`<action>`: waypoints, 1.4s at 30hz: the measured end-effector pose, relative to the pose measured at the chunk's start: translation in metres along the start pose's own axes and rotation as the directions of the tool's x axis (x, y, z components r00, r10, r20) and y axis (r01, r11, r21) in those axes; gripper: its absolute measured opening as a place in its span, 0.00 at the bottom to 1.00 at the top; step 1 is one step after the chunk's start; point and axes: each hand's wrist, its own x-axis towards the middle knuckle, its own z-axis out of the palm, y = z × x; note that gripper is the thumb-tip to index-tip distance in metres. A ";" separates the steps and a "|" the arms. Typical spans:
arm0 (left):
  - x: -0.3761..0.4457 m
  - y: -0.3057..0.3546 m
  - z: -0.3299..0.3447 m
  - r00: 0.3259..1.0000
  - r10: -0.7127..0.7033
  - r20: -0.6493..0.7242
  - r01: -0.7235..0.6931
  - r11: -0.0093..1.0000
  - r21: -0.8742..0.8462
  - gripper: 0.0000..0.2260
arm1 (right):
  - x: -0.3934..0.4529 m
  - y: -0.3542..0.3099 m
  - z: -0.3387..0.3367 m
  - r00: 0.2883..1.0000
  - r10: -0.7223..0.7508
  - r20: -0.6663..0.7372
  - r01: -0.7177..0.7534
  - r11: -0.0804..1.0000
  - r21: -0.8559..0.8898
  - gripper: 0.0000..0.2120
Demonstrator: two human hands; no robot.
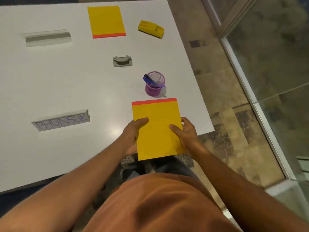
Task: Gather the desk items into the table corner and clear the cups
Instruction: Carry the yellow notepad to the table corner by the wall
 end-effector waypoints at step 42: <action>0.339 -0.204 0.571 0.969 -0.084 0.232 -0.084 0.772 0.631 0.15 | 0.081 0.077 -0.594 0.877 0.058 -0.477 0.155 0.906 0.394 0.10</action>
